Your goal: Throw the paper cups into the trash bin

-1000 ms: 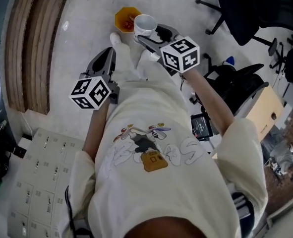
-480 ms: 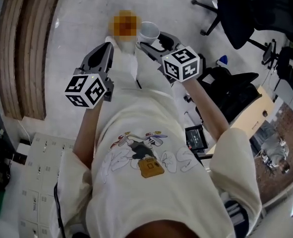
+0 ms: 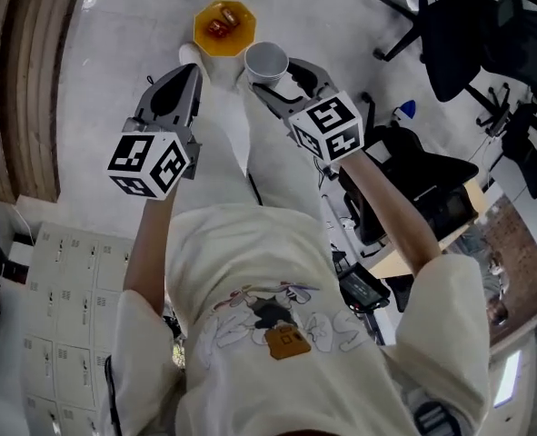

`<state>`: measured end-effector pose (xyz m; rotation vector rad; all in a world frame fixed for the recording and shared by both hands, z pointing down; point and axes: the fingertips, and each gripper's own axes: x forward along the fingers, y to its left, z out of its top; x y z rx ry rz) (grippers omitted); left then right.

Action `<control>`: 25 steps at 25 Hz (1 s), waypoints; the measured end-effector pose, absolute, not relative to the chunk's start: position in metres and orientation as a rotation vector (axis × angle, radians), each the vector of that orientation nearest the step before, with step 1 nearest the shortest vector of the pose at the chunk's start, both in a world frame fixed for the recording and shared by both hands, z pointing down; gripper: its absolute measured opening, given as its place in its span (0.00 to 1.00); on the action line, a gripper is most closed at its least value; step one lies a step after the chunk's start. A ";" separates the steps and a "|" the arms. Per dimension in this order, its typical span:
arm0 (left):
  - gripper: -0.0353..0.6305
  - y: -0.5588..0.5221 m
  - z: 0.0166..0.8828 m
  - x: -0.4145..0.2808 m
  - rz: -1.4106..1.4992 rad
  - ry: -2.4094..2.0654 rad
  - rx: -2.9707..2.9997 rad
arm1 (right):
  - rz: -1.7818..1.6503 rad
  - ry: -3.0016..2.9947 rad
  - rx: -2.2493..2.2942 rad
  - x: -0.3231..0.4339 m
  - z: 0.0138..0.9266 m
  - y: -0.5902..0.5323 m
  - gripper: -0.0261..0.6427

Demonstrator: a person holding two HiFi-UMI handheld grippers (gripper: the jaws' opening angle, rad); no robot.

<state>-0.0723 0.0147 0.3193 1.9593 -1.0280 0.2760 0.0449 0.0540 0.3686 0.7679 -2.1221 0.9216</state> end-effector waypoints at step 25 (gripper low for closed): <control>0.06 -0.007 0.577 -0.037 0.643 -1.067 2.004 | 0.917 -2.066 0.716 0.018 0.606 0.013 0.46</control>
